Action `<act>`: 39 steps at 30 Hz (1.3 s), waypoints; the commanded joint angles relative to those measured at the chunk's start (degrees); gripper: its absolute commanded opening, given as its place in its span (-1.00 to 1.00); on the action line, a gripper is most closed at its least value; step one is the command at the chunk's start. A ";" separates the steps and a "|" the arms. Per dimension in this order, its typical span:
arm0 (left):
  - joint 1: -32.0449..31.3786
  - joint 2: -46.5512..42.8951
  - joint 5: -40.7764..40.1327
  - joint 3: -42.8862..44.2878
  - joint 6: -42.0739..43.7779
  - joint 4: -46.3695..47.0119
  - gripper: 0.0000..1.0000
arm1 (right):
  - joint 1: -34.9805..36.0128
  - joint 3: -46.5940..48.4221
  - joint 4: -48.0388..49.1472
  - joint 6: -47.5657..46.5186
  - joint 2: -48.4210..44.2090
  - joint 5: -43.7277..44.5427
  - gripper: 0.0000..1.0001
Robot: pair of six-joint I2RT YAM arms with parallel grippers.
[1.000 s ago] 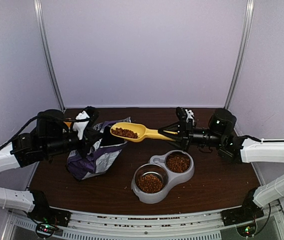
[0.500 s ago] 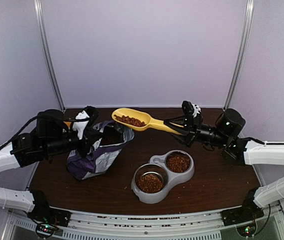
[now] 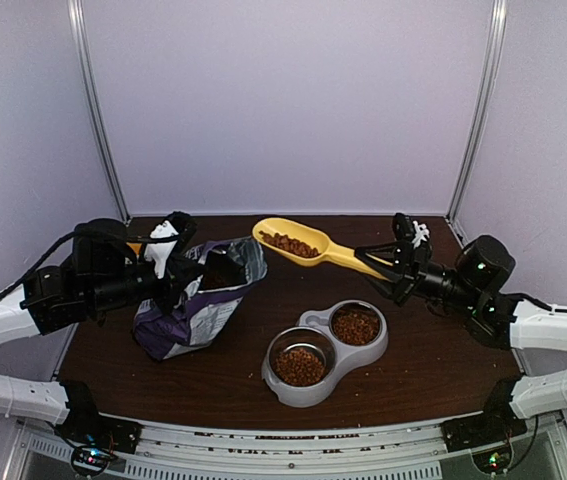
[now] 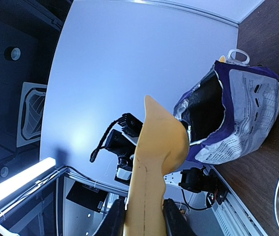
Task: Serve the pet food
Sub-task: Place the pet food in the pet food bowl.
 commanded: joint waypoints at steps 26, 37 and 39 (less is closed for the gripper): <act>-0.02 -2.40 -3.40 1.05 0.78 3.25 -1.00 | -3.01 -15.12 -34.93 -12.36 -23.89 -5.39 -1.00; -0.02 -2.43 -2.66 1.22 0.60 3.12 -1.00 | -4.14 -2.30 -60.04 -27.02 -23.27 -3.57 -1.00; -0.02 -2.65 -2.62 1.22 0.57 3.13 -1.00 | -4.41 -0.73 -62.16 -28.72 -22.61 -3.52 -1.00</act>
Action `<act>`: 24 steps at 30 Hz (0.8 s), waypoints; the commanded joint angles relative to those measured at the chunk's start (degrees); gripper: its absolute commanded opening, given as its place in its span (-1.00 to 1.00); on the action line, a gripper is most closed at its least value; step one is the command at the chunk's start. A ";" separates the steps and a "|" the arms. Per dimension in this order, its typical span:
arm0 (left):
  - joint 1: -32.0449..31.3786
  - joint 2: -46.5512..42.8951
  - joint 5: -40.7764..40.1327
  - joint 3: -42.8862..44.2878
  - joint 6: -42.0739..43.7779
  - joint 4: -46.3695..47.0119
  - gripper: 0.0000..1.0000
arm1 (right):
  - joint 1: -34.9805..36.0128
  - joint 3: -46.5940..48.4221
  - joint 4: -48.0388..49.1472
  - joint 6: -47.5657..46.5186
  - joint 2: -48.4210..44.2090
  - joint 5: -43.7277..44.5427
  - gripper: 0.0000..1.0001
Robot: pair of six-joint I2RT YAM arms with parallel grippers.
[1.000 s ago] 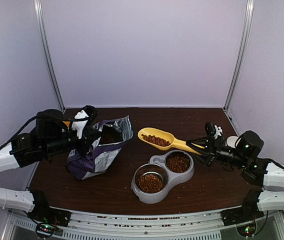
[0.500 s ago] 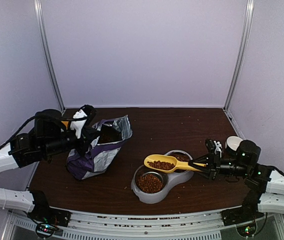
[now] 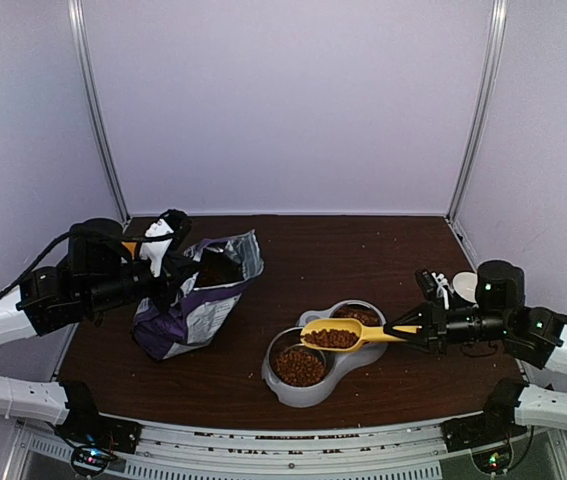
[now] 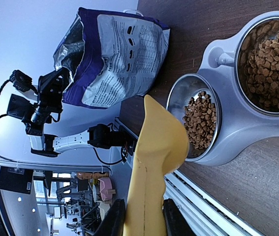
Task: Serve the pet food
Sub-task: Place the pet food in the pet food bowl.
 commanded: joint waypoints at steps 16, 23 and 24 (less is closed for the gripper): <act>-0.03 -1.64 -1.40 1.05 0.82 3.62 -1.00 | -3.22 12.87 -19.11 -16.03 5.11 0.62 -1.00; -0.04 -1.41 -1.49 1.11 0.86 3.60 -1.00 | -4.27 17.03 -23.23 -20.60 8.48 -0.16 -1.00; -0.02 -1.38 -1.51 1.12 0.90 3.61 -1.00 | -4.42 17.44 -23.34 -21.00 8.90 -0.34 -1.00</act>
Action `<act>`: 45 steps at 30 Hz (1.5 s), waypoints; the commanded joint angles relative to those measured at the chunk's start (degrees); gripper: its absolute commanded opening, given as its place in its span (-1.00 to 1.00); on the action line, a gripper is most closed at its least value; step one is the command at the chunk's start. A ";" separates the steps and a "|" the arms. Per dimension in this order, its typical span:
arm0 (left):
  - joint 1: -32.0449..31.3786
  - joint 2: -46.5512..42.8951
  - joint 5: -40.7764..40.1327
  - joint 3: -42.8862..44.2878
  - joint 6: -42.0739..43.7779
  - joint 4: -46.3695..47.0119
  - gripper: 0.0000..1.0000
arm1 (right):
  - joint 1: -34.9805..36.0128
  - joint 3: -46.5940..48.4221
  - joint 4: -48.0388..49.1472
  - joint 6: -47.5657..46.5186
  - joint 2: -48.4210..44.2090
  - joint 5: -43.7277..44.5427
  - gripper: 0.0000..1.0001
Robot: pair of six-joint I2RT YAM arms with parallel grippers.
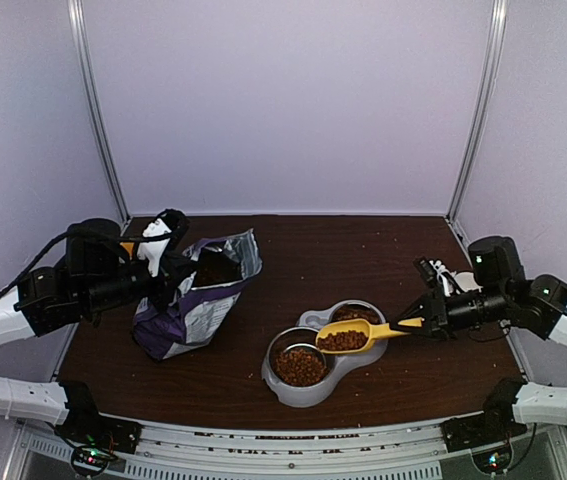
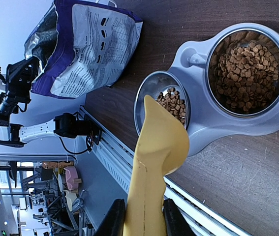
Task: Serve the pet food
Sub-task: Place the pet food in the pet food bowl.
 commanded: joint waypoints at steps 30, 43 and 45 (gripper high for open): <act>-0.02 -0.40 -0.89 1.23 0.95 4.02 -1.00 | -2.15 13.57 -10.66 -13.34 9.49 -2.63 -1.00; -0.02 -0.21 -0.96 1.22 1.08 4.02 -1.00 | -2.06 16.05 -11.85 -14.03 10.15 -3.41 -1.00; -0.02 -0.07 -0.99 1.22 1.08 4.01 -1.00 | -1.91 16.23 -11.85 -14.09 10.43 -3.34 -1.00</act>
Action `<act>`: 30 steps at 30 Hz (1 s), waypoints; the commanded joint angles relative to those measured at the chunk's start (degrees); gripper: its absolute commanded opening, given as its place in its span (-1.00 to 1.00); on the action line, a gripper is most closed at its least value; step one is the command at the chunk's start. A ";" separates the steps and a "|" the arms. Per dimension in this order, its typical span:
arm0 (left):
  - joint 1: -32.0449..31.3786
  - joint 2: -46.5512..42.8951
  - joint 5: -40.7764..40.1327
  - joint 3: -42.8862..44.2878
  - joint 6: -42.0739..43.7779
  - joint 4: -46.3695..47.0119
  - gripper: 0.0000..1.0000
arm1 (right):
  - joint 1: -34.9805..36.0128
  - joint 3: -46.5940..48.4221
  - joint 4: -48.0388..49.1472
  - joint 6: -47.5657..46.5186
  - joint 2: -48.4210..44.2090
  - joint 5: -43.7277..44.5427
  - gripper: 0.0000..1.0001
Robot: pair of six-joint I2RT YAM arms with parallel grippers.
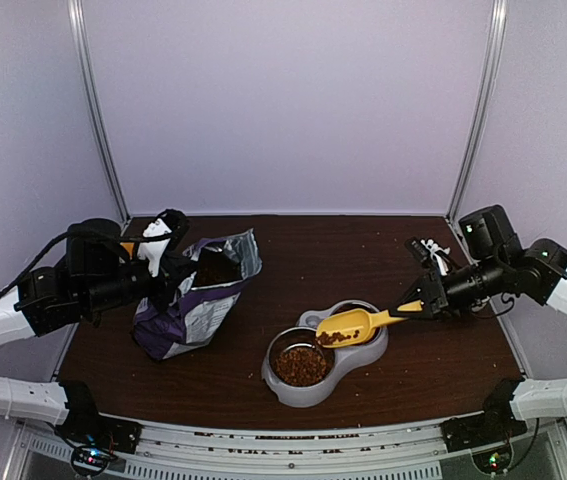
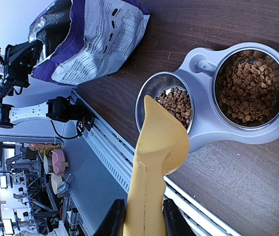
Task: Serve the pet food
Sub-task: Place the pet food in the pet food bowl.
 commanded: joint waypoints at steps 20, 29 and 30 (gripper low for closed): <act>-0.02 0.64 -0.76 1.49 1.24 4.10 -1.00 | 13.20 14.07 -9.96 -3.65 10.46 15.55 -1.00; -0.02 0.92 -0.85 1.49 1.41 4.10 -1.00 | 16.91 18.53 -12.46 -6.07 13.59 19.58 -1.00; -0.02 0.91 -0.85 1.49 1.35 4.12 -1.00 | 17.17 19.30 -12.68 -6.41 13.77 19.85 -1.00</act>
